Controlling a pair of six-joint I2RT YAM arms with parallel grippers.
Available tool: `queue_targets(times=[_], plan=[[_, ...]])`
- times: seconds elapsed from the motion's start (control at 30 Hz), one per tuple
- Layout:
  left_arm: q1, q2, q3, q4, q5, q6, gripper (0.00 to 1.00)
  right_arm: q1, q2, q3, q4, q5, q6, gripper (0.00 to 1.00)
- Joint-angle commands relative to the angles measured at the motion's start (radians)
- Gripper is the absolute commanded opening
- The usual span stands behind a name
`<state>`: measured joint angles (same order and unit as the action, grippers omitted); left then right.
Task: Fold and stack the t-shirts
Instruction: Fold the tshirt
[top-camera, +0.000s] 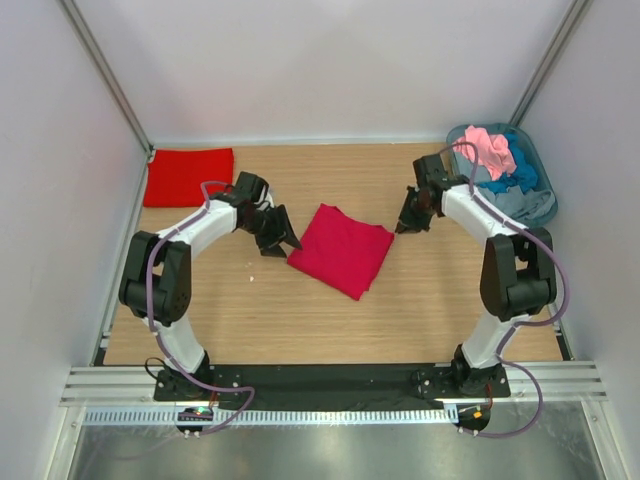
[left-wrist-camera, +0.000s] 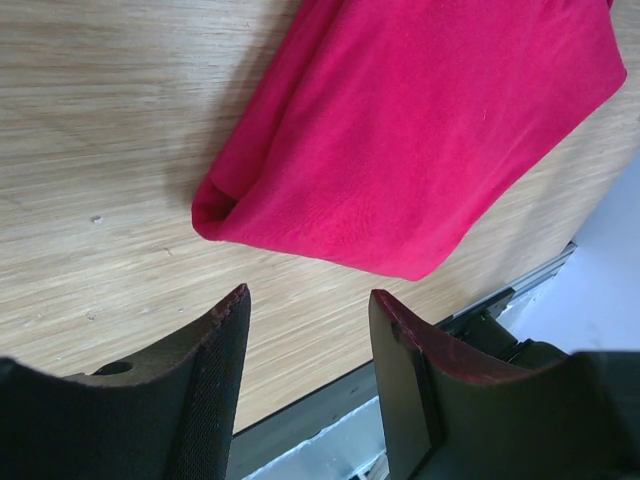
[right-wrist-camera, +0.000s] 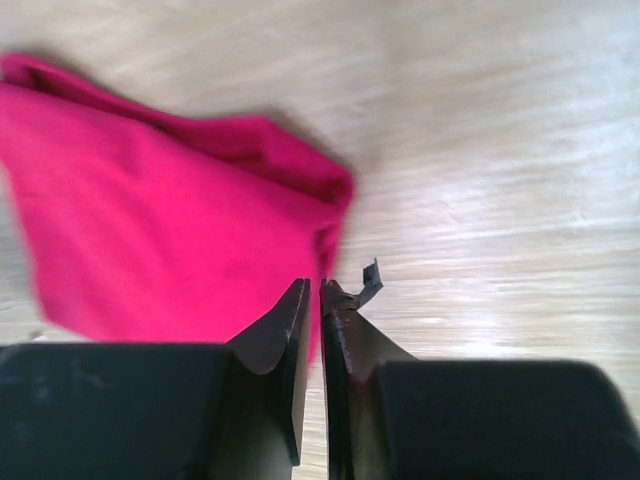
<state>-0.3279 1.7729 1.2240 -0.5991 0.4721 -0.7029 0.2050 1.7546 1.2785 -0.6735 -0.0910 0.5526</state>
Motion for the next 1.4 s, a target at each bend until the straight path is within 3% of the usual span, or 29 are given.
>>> queue_targets(times=[0.0,0.13,0.27,0.67,1.0,1.37], plan=[[-0.003,-0.053,0.017,-0.01,0.014,0.02,0.52,-0.001,-0.053,0.105,-0.049,-0.063,0.02,0.17],[-0.003,-0.064,0.003,-0.013,0.02,0.022,0.52,-0.001,-0.015,0.133,0.058,-0.26,0.058,0.21],[-0.003,-0.072,0.006,-0.042,0.011,0.043,0.52,-0.006,0.069,0.13,0.164,-0.339,0.078,0.22],[-0.002,-0.089,-0.001,-0.136,-0.046,0.094,0.53,-0.119,0.155,-0.237,0.534,-0.475,0.043,0.22],[0.0,0.034,0.103,-0.088,-0.05,0.125,0.53,-0.121,0.036,-0.102,0.399,-0.503,0.035,0.3],[-0.002,0.184,0.154,0.027,0.062,0.163,0.54,-0.121,0.037,-0.148,0.379,-0.467,0.004,0.35]])
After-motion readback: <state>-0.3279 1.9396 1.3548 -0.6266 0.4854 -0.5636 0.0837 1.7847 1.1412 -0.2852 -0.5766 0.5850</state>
